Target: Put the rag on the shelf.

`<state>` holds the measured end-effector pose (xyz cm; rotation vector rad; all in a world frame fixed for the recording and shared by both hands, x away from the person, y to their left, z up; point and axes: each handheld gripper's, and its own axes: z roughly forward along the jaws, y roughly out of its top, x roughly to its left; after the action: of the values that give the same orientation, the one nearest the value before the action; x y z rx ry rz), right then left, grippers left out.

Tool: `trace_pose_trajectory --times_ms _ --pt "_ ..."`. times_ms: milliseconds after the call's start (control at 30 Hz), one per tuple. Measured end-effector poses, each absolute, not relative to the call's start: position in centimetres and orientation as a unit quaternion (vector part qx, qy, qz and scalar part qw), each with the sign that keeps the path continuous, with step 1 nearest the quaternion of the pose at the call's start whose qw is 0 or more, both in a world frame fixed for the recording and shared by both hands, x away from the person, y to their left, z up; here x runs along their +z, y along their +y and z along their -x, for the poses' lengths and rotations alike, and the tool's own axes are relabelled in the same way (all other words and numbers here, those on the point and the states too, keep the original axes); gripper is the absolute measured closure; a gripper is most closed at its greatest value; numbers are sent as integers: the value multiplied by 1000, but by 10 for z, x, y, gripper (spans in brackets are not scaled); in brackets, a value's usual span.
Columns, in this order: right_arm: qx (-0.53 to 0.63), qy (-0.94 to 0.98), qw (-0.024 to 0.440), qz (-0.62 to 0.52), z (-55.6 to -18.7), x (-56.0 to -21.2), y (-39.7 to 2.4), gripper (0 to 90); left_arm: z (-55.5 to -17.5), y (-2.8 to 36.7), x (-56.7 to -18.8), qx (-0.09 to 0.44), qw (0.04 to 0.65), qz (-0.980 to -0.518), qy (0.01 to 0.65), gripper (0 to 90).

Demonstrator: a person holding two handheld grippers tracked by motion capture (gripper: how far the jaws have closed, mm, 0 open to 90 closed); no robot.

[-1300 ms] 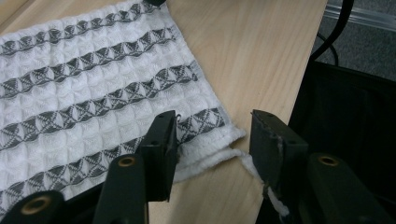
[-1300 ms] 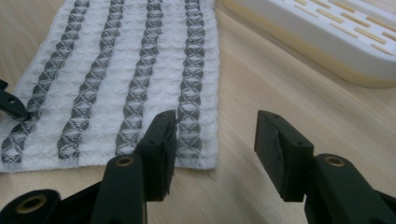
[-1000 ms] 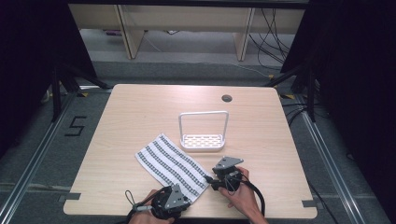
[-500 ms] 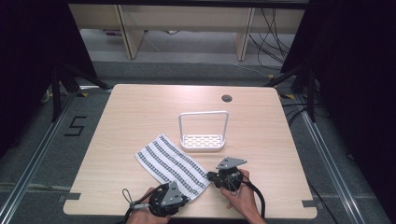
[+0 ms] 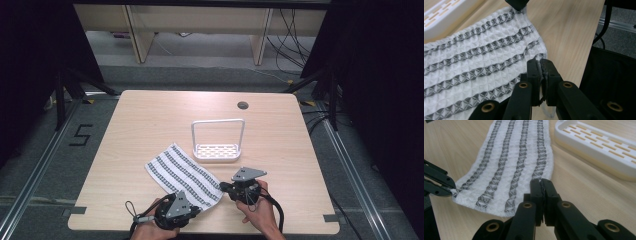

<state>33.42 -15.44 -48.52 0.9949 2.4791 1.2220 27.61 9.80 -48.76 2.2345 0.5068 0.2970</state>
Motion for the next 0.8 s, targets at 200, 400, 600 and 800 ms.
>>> trace_pose_trajectory --times_ms 200,400,600,800 --pt "427 835 107 -331 -335 -474 -153 891 -276 105 -475 130 413 -881 189 851" --pt "447 829 108 -318 -339 -453 -149 893 -278 111 -455 138 426 -873 195 852" --pt "477 820 119 -293 -342 -419 -142 894 -280 116 -417 155 443 -865 176 853" --pt "505 808 138 -269 -340 -380 -139 895 -280 125 -377 167 467 -852 166 854"
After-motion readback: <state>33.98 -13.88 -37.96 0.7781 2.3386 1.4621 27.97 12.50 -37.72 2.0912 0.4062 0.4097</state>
